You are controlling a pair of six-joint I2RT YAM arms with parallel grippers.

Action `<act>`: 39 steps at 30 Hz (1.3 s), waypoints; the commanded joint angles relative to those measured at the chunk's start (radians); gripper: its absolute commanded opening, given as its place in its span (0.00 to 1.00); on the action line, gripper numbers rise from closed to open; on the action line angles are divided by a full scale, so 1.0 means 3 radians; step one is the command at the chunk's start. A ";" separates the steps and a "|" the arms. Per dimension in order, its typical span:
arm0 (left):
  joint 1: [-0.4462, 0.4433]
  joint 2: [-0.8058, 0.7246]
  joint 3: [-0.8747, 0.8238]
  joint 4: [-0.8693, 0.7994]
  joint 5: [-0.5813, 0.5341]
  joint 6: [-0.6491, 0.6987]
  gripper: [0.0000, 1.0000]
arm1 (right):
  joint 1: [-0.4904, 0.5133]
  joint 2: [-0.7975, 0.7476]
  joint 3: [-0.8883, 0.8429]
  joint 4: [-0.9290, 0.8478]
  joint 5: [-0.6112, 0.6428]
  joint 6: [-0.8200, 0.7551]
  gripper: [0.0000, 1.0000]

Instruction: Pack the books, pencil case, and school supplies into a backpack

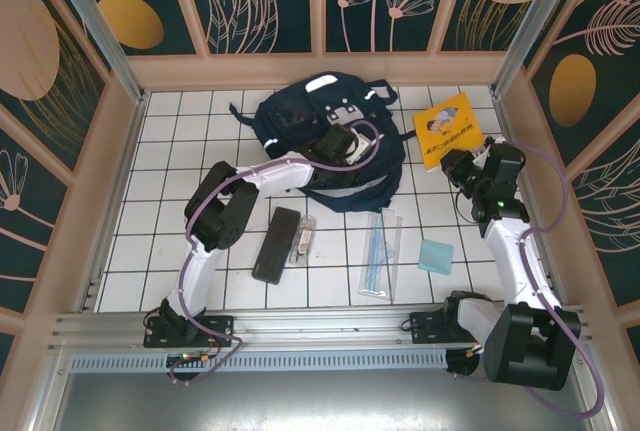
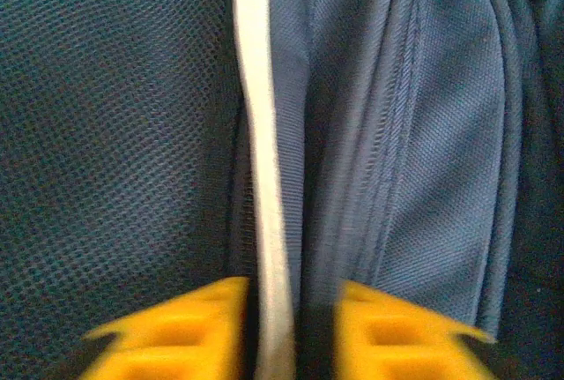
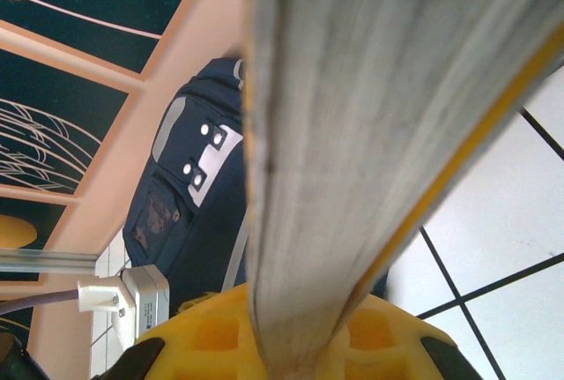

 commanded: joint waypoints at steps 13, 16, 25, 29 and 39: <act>0.0503 -0.0939 0.0041 0.0466 0.0565 -0.1232 0.00 | -0.0011 -0.0220 -0.0034 0.0162 -0.0051 -0.0033 0.00; 0.0552 -0.0971 0.0100 0.0505 0.0665 -0.1316 0.00 | 0.0054 -0.0146 -0.0126 0.0325 -0.0342 0.0064 0.00; 0.0601 -0.0838 0.0342 0.0644 0.1141 -0.1650 0.00 | 0.0931 0.0472 -0.0263 0.1444 -0.0775 0.0555 0.00; 0.0601 -0.0882 0.0245 0.0748 0.1348 -0.1690 0.00 | 0.1097 0.1073 0.0005 0.1722 -0.1049 0.0475 0.00; 0.0604 -0.1067 -0.0058 0.0941 0.1466 -0.1825 0.00 | 0.1337 0.2697 0.1499 0.0981 -0.1527 -0.0255 0.00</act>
